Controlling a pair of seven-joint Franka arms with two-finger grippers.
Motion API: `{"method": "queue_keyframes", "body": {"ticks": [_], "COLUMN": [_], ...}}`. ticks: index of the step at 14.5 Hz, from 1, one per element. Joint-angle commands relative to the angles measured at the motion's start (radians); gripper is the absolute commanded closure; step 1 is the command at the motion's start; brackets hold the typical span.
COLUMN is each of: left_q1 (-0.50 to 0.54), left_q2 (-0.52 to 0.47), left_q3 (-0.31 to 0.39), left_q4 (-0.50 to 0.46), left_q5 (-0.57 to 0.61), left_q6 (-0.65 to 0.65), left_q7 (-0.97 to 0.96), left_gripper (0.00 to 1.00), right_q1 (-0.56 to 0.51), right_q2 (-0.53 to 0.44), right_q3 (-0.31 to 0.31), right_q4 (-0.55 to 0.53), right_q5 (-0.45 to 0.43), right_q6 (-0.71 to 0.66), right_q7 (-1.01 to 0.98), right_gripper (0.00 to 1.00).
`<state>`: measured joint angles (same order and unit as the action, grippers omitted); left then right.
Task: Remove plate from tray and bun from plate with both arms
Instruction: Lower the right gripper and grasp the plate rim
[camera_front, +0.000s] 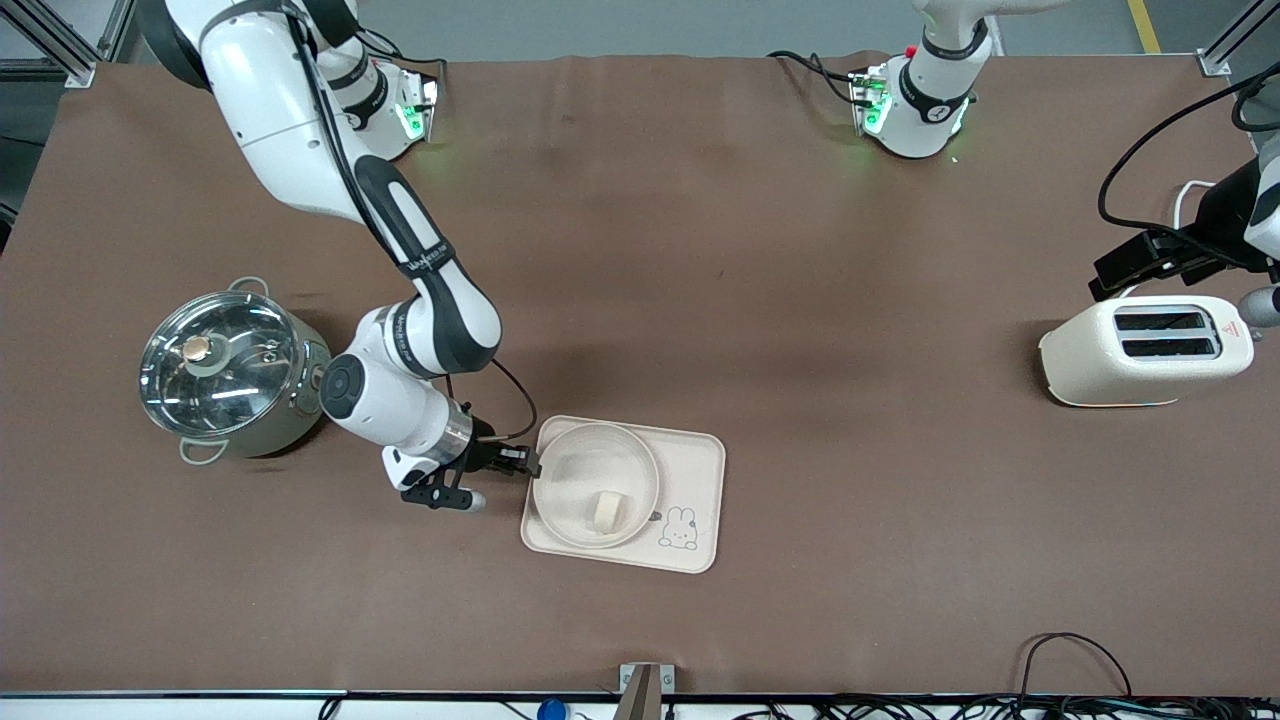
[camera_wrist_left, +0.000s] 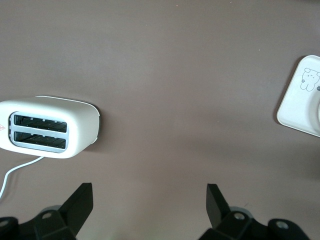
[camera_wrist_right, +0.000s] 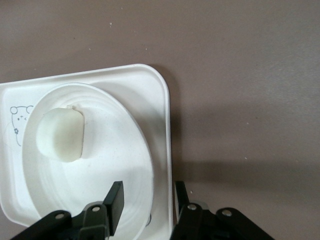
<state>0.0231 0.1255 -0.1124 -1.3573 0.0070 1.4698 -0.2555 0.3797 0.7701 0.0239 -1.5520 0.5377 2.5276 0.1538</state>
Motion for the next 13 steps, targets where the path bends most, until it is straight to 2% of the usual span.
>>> {"method": "queue_keyframes", "body": {"ticks": [1, 5, 8, 11, 13], "left_q1": [-0.002, -0.003, -0.006, -0.014, -0.015], "left_q2": [0.005, 0.002, 0.002, 0.003, 0.003], "left_q3": [-0.001, -0.007, -0.01, -0.012, -0.01], "left_q4": [0.021, 0.021, 0.021, 0.021, 0.021], "left_q5": [0.005, 0.001, -0.004, -0.016, -0.018], "left_q6": [-0.02, -0.023, -0.074, -0.074, -0.074], "left_q7": [0.01, 0.007, 0.012, 0.013, 0.013], "left_gripper": [0.0, 0.0, 0.0, 0.0, 0.0], "right_q1": [0.015, 0.042, 0.05, 0.054, 0.061], "right_q2": [0.034, 0.057, 0.058, 0.078, 0.075], "right_q3": [-0.005, -0.005, -0.005, -0.005, -0.005], "right_q4": [0.03, 0.032, 0.032, 0.03, 0.03], "right_q5": [0.022, 0.025, 0.025, 0.024, 0.022], "right_q6": [0.022, 0.06, 0.063, 0.146, 0.148], "right_q7": [0.009, 0.026, 0.027, 0.026, 0.023], "right_gripper": [0.52, 0.56, 0.71, 0.82, 0.98]}}
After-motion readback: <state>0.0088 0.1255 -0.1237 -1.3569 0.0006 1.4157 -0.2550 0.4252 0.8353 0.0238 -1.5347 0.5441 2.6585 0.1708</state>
